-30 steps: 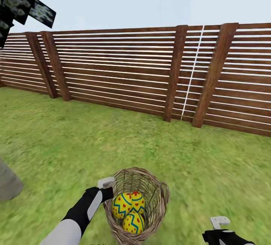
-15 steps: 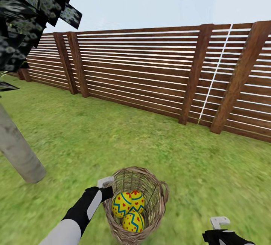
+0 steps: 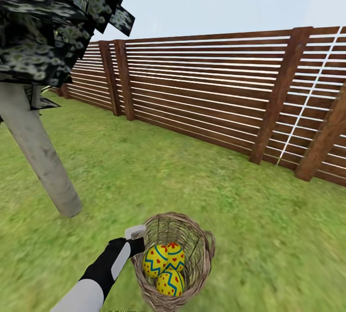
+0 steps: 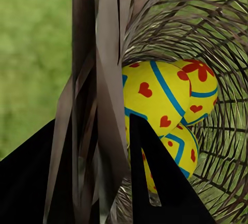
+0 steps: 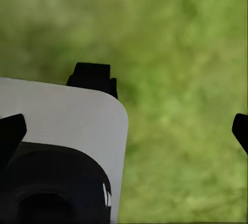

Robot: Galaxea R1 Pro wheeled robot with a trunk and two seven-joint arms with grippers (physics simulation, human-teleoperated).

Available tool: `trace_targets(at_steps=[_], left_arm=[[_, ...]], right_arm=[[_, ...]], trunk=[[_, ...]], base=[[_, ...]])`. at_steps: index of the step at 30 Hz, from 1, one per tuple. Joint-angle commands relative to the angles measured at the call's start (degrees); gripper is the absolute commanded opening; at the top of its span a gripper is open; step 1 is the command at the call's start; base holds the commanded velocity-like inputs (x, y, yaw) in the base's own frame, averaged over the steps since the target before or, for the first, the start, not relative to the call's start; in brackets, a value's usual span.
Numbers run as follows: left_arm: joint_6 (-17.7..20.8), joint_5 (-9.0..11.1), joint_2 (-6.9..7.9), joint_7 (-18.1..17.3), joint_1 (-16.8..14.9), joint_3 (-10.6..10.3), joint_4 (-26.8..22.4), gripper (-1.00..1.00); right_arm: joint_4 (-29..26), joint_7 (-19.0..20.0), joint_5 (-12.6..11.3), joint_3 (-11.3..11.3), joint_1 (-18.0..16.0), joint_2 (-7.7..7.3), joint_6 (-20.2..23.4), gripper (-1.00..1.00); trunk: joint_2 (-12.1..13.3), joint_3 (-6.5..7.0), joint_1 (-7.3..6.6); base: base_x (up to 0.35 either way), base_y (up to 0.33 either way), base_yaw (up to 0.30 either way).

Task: Take the three Easter eggs out of the wicker basket on the lawn in the garden, then place them on the lawn next to a single tree (choose any tree) so that all three eggs are next to the same tree and none are left in the basket.

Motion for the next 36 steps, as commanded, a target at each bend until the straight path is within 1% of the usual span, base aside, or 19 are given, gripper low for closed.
trace_targets(at_steps=[1, 11, 14, 15, 16, 21, 24, 25, 26, 27, 28, 33, 36], left_arm=[[0.20, 0.89, -0.04, 0.37, -0.03, 0.09, -0.15, -1.00], [0.20, 0.89, 0.13, 0.38, -0.03, 0.12, -0.09, -1.00], [0.20, 0.89, 0.13, 0.38, -0.03, 0.12, -0.14, -1.00], [0.20, 0.89, 0.13, 0.38, -0.03, 0.12, -0.15, -1.00], [0.20, 0.89, 0.12, 0.38, -0.03, 0.12, -0.17, -1.00], [0.19, 0.90, 0.13, 0.38, -0.03, 0.12, -0.17, -1.00], [0.18, 0.90, 0.12, 0.38, -0.03, 0.12, -0.17, -1.00], [0.11, 0.90, 0.21, 0.38, -0.03, 0.21, -0.17, -1.00], [0.11, 0.90, 0.18, 0.38, -0.03, 0.15, -0.17, -1.00], [0.11, 0.82, 0.17, 0.38, -0.03, 0.14, -0.17, -1.00], [0.11, 0.77, 0.18, 0.38, -0.03, 0.13, -0.22, -1.00], [0.11, 0.90, 0.18, 0.38, -0.03, 0.12, -0.18, -1.00], [0.11, 0.90, 0.17, 0.38, -0.03, 0.12, -0.22, -1.00]], right_arm=[[0.26, 0.10, 0.46, 0.12, -0.01, -0.01, -0.23, 1.00], [0.21, -0.36, 0.42, 0.12, 0.00, -0.05, 0.57, 1.00], [0.09, 0.11, 0.61, 0.12, 0.00, -0.37, 0.16, 1.00], [-0.01, -0.05, 0.56, 0.12, 0.00, -0.44, 0.06, 1.00], [0.01, -0.49, 0.48, 0.16, 0.00, -0.16, 0.27, 1.00], [-0.05, -1.70, 0.39, 0.12, 0.00, -0.09, 0.49, 1.00], [-0.11, -1.20, 1.09, 0.24, 0.00, -0.48, -0.08, 1.00], [0.23, -0.95, 1.41, 0.57, 0.00, -0.21, -0.41, 1.00], [0.30, -0.96, 1.73, 0.72, 0.00, -0.55, -0.73, 1.00], [0.30, -0.96, 2.05, 0.73, 0.00, -0.58, -1.05, 1.00], [0.29, -0.96, 1.70, 0.73, 0.00, -0.65, -0.90, 1.00], [0.11, -1.02, 1.68, 0.74, 0.00, -0.79, -0.82, 1.00], [0.11, -1.12, 1.69, 0.74, 0.00, -0.64, -0.82, 1.00]], trunk=[[-0.03, -0.05, -0.01], [-0.03, -0.05, -0.01], [-0.03, -0.05, -0.01], [-0.03, -0.05, -0.01], [-0.03, -0.05, -0.01], [-0.03, -0.05, -0.01], [-0.03, -0.05, -0.01], [-0.03, -0.05, -0.01], [-0.03, -0.05, -0.01], [-0.03, -0.05, -0.01], [-0.03, -0.05, -0.01], [-0.03, -0.05, -0.01], [-0.03, -0.05, -0.01]], base=[[0.000, 0.000, 0.293], [0.000, 0.000, 0.293], [0.000, 0.000, 0.033], [0.000, 0.000, 0.002], [0.000, 0.000, 0.223], [0.000, 0.000, 0.279], [0.000, 0.000, 0.063], [0.000, 0.000, 0.000], [0.000, 0.000, 0.000], [0.000, 0.000, 0.000], [0.000, 0.000, 0.000], [0.000, 0.000, 0.000], [0.000, 0.000, 0.201]])
